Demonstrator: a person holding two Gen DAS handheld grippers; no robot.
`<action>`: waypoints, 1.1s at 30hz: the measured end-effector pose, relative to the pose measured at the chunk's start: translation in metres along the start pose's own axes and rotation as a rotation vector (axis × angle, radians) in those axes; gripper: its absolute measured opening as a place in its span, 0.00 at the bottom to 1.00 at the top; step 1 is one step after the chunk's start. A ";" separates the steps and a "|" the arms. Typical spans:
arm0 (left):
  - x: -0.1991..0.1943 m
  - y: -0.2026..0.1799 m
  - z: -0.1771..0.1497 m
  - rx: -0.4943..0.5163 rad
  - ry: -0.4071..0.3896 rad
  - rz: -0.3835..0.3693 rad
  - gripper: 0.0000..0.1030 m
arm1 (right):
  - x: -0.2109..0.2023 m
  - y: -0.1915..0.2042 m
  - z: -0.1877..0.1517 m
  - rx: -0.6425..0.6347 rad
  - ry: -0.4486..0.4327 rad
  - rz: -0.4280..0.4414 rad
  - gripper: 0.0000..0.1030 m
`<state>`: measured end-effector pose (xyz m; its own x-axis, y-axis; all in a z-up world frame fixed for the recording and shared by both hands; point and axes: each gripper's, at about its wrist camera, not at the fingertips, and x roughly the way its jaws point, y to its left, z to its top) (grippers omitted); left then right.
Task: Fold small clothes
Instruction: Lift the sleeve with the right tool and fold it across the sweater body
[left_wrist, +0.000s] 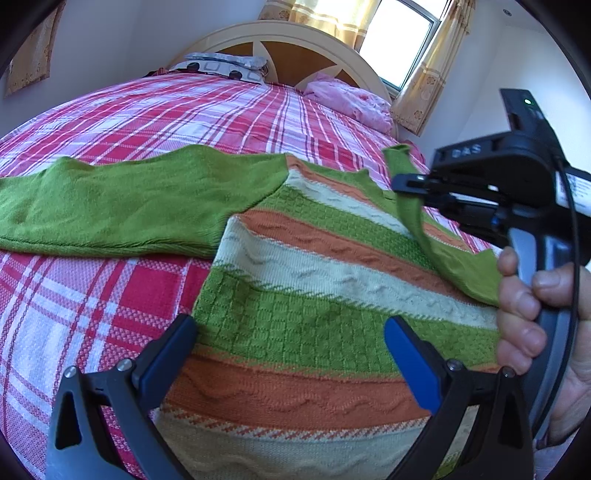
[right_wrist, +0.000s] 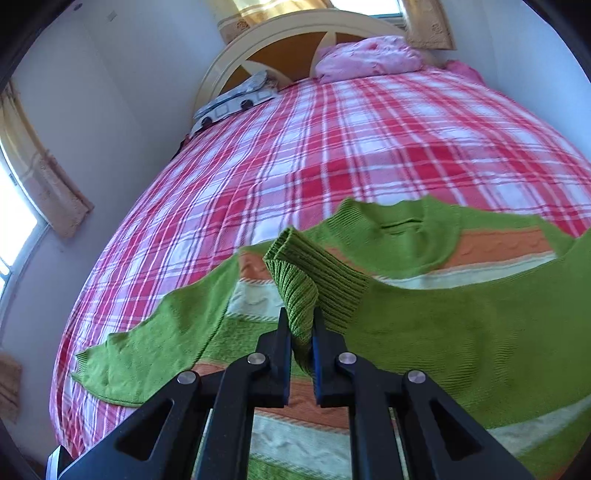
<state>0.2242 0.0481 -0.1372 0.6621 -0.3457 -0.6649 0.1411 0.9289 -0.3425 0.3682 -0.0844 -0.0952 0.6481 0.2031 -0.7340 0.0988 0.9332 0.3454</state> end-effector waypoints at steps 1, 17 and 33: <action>0.000 0.000 0.000 -0.001 0.000 -0.001 1.00 | 0.005 0.004 0.000 -0.006 0.013 0.018 0.08; -0.001 0.001 0.000 -0.010 -0.002 -0.012 1.00 | 0.064 0.027 -0.012 -0.012 0.136 0.143 0.08; -0.001 0.000 0.000 -0.012 0.002 -0.011 1.00 | 0.017 -0.010 0.000 -0.026 0.085 0.279 0.39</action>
<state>0.2239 0.0483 -0.1365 0.6588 -0.3564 -0.6626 0.1399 0.9234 -0.3575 0.3780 -0.0905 -0.1110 0.5819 0.4762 -0.6593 -0.0947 0.8448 0.5266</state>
